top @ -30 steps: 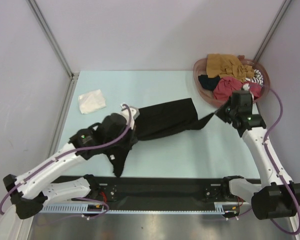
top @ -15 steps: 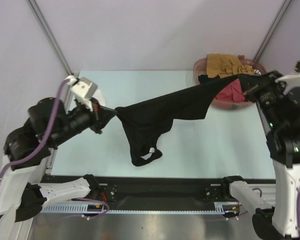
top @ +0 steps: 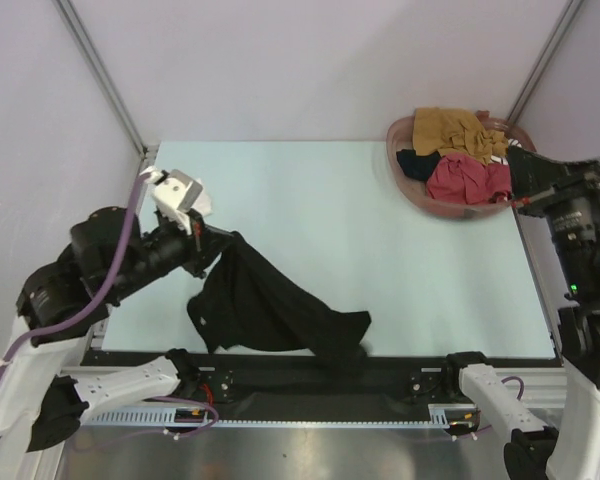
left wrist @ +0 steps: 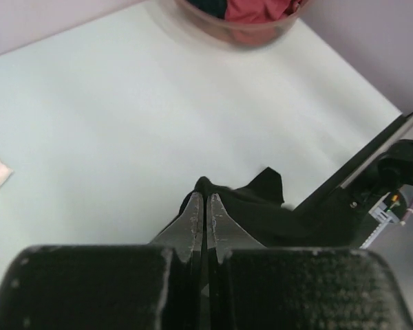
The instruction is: Fold and stack the tank tops
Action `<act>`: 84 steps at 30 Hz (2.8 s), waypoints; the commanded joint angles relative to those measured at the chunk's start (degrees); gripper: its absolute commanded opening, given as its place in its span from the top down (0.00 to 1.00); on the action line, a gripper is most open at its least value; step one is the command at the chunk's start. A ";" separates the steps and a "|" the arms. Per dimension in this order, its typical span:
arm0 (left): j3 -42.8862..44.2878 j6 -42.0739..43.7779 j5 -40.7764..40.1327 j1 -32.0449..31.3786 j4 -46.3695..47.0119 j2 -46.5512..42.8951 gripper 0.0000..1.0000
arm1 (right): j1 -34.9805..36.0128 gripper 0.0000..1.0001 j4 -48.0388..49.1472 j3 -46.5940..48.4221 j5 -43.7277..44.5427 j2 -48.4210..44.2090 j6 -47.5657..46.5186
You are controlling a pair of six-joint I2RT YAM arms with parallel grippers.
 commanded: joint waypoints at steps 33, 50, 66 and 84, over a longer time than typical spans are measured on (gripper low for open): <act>-3.93 2.41 -5.70 2.71 5.67 6.43 1.00 | 64.24 0.58 45.35 -61.43 10.82 29.38 0.01; -7.89 3.47 -5.17 3.94 7.43 6.34 1.00 | 66.53 0.65 35.85 -62.14 22.61 42.83 2.13; -12.63 -0.05 -6.49 4.47 9.63 7.84 1.00 | 41.63 0.37 27.55 -35.64 19.97 52.55 -3.84; -12.19 3.81 -10.70 5.52 10.77 8.98 1.00 | 69.94 0.55 35.93 -47.64 32.53 41.48 5.03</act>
